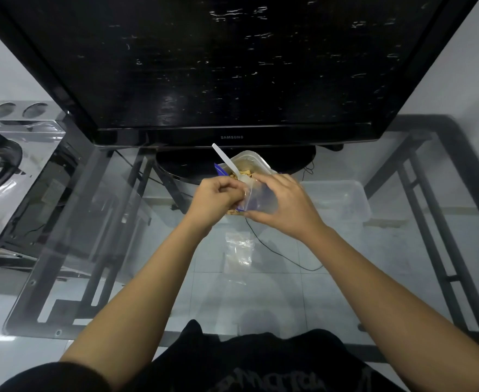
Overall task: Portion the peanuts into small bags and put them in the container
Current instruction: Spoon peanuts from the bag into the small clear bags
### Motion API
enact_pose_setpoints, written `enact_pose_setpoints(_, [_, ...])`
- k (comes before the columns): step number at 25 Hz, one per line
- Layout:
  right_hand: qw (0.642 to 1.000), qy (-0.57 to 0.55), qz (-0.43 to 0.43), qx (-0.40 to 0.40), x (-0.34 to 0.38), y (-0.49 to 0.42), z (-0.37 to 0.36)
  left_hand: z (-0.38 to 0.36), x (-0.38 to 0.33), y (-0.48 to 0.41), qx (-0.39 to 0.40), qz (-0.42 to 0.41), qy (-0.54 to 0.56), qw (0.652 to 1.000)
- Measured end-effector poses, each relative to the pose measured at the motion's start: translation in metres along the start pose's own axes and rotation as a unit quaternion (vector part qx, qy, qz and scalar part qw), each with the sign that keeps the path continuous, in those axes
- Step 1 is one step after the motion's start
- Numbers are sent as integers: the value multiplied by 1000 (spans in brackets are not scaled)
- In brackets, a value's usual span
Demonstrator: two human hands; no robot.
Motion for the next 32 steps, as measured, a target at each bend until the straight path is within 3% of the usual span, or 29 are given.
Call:
enact_pose_setpoints(7, [998, -41, -35, 14, -4, 0, -6, -3, 2, -3, -16, 0, -1, 1000])
enact_pose_setpoints(12, [990, -136, -35, -5, -4, -6, -5, -2, 0, -10, -4, -6, 9, 1000])
enact_pose_setpoints(14, [982, -178, -53, -30, -9, -9, -5, 2, 3, -15, -58, -26, 39, 997])
enact_pose_setpoints(16, [974, -204, -86, -54, -17, -12, -3, 13, 11, -30, -184, -11, 32, 982])
enact_pose_setpoints(18, [969, -212, -118, -49, -25, -17, -3, 26, 13, -50, -226, 33, -4, 974])
enact_pose_setpoints(20, [969, -205, -139, -21, -32, -21, -5, 30, 12, -66, -173, 44, -56, 982])
enact_pose_setpoints(24, [970, -195, -144, 9, -38, -26, -9, 28, -6, -74, -94, -54, -182, 977])
enact_pose_setpoints(27, [966, -211, -148, 10, -41, -24, -10, 35, -14, -72, -135, -115, -270, 946])
enact_pose_setpoints(29, [964, -218, -153, 12, -41, -24, -9, 34, -6, -71, -132, -70, -237, 960])
enact_pose_setpoints(32, [962, -221, -158, 19, -39, -24, -8, 27, 15, -70, -148, 64, -41, 986])
Point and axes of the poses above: each hand's wrist, its own y-axis away from the middle knuckle, its own z-axis out of the back of the hand, x = y × z, the point moved 2 cm from there along -y, towards the middle knuckle, and after that the axes turned 6 degrees about -z, right-handed, at the moved point
